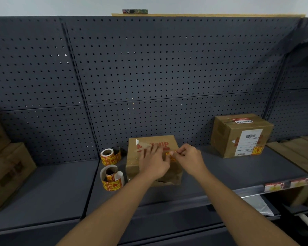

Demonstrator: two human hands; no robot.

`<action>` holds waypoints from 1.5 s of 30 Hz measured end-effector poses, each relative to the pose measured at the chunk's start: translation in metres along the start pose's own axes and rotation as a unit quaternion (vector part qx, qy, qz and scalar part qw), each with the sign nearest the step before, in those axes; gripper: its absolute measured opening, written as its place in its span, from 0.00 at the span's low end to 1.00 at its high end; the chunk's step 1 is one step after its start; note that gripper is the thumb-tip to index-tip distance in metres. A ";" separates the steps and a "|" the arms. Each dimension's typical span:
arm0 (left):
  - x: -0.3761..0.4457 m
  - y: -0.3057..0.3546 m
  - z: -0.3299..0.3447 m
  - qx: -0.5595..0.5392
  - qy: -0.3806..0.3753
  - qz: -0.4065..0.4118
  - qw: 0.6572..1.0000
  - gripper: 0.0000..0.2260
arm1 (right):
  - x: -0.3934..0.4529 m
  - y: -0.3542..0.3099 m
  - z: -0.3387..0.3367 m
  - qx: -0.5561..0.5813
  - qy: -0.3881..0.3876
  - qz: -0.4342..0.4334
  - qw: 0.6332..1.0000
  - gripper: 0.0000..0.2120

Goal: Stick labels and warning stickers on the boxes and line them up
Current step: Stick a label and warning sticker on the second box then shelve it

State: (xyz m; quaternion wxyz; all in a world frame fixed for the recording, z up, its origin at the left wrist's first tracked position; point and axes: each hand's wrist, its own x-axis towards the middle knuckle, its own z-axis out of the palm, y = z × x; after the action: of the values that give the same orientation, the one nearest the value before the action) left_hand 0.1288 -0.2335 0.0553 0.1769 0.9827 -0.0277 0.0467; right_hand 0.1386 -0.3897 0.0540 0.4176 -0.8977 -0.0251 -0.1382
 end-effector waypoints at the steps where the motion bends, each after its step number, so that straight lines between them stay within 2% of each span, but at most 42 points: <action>1: 0.000 0.001 -0.001 0.016 -0.014 -0.001 1.000 0.29 | 0.000 -0.001 0.000 0.001 0.000 0.004 1.000 0.16; 4: -0.002 0.004 -0.001 0.033 -0.029 -0.013 0.999 0.29 | -0.001 -0.001 0.002 0.012 0.004 0.019 1.000 0.16; 9: -0.002 0.004 0.002 0.028 0.002 -0.021 0.999 0.26 | -0.002 -0.001 0.002 0.004 0.001 0.034 0.999 0.16; 14: -0.002 0.008 0.003 0.050 0.013 -0.030 0.998 0.24 | 0.002 -0.001 -0.001 -0.001 -0.024 0.065 0.998 0.21; 22: -0.001 0.009 0.001 0.044 0.008 -0.019 0.999 0.23 | 0.001 -0.004 0.000 -0.028 -0.024 0.049 0.998 0.11; 26: 0.004 0.008 0.000 0.054 0.008 -0.016 0.998 0.22 | 0.000 -0.009 0.000 -0.050 -0.031 0.054 0.997 0.12; 30: 0.007 0.005 -0.012 0.106 0.036 0.028 0.993 0.19 | 0.000 -0.015 0.000 -0.086 -0.045 0.060 0.993 0.13; 35: 0.013 -0.014 -0.008 0.058 0.046 0.055 0.996 0.18 | 0.001 -0.018 0.000 -0.153 -0.067 0.029 0.986 0.10; 39: 0.018 -0.016 -0.001 0.032 0.033 0.042 0.998 0.22 | 0.010 -0.011 -0.004 -0.139 -0.063 0.038 0.987 0.19; 45: 0.020 -0.013 -0.001 0.041 -0.003 0.037 0.998 0.26 | 0.016 0.002 0.001 -0.086 -0.048 0.056 0.994 0.20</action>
State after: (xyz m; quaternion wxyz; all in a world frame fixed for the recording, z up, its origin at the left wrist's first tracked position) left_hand 0.1495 -0.2216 0.0538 0.1343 0.9876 -0.0629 0.0515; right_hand 0.1546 -0.3913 0.0557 0.3440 -0.9359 0.0177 -0.0732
